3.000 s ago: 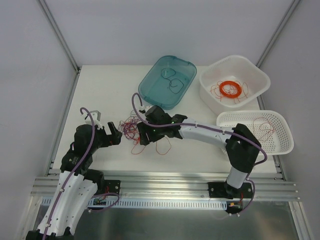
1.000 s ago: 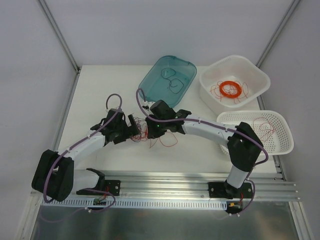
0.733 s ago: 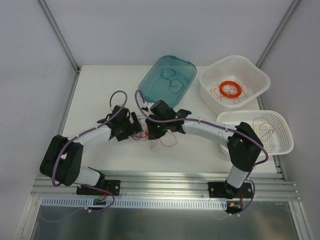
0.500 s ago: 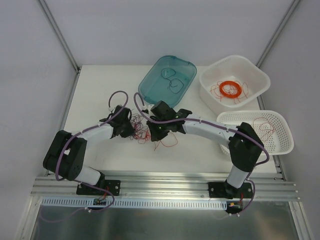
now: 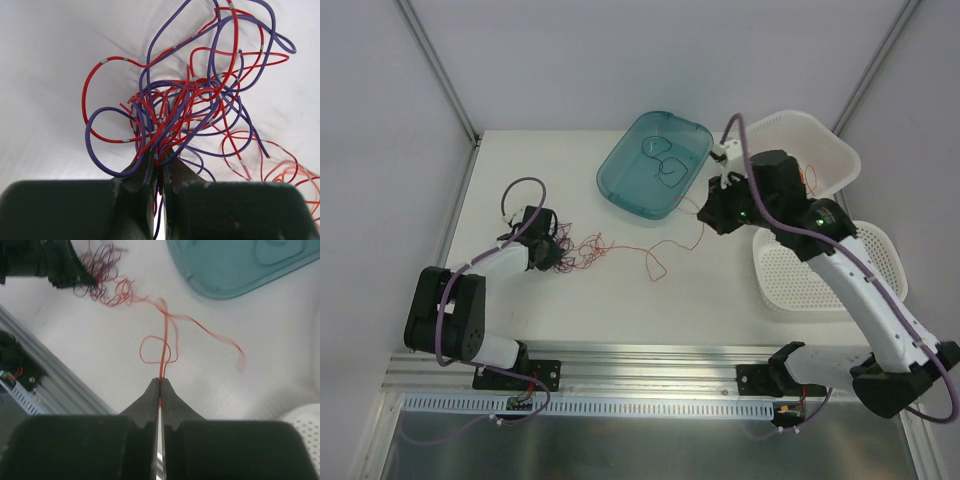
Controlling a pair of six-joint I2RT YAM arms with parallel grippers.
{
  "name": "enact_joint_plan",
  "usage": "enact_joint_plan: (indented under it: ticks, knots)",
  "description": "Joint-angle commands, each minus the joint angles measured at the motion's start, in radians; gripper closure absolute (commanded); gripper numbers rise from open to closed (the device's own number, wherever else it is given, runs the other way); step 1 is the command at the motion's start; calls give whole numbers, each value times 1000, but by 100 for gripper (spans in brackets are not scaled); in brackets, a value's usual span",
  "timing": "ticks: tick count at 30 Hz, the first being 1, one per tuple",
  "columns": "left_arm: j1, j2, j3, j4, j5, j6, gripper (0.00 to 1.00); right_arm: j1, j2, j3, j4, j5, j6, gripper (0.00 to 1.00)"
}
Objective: Untangle the cables
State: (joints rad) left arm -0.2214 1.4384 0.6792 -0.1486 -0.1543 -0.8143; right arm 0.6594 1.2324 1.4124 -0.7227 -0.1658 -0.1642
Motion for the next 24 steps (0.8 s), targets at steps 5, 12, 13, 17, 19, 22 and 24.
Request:
enact_joint_plan:
  ticks: [5,12,13,17,19,22,24]
  knots:
    - [128,-61,34,-135,-88,59,100,-159,-184,183,-69,-24,-72,99]
    - [198,-118,71,-170,-70,127,100,-208,-182,214,-106,-81,-89,99]
    - [198,-124,82,-175,-56,136,100,-208,-151,176,-115,-106,-83,99]
    - [198,-174,85,-181,8,194,100,-207,-110,-45,-35,-193,-6,99]
    - [198,-222,68,-184,47,245,100,-204,-71,-169,11,-221,38,99]
    - [198,-277,34,-187,96,276,100,-172,-16,-237,23,-216,35,72]
    - [198,-331,11,-190,122,297,100,-112,36,-248,22,-177,9,49]
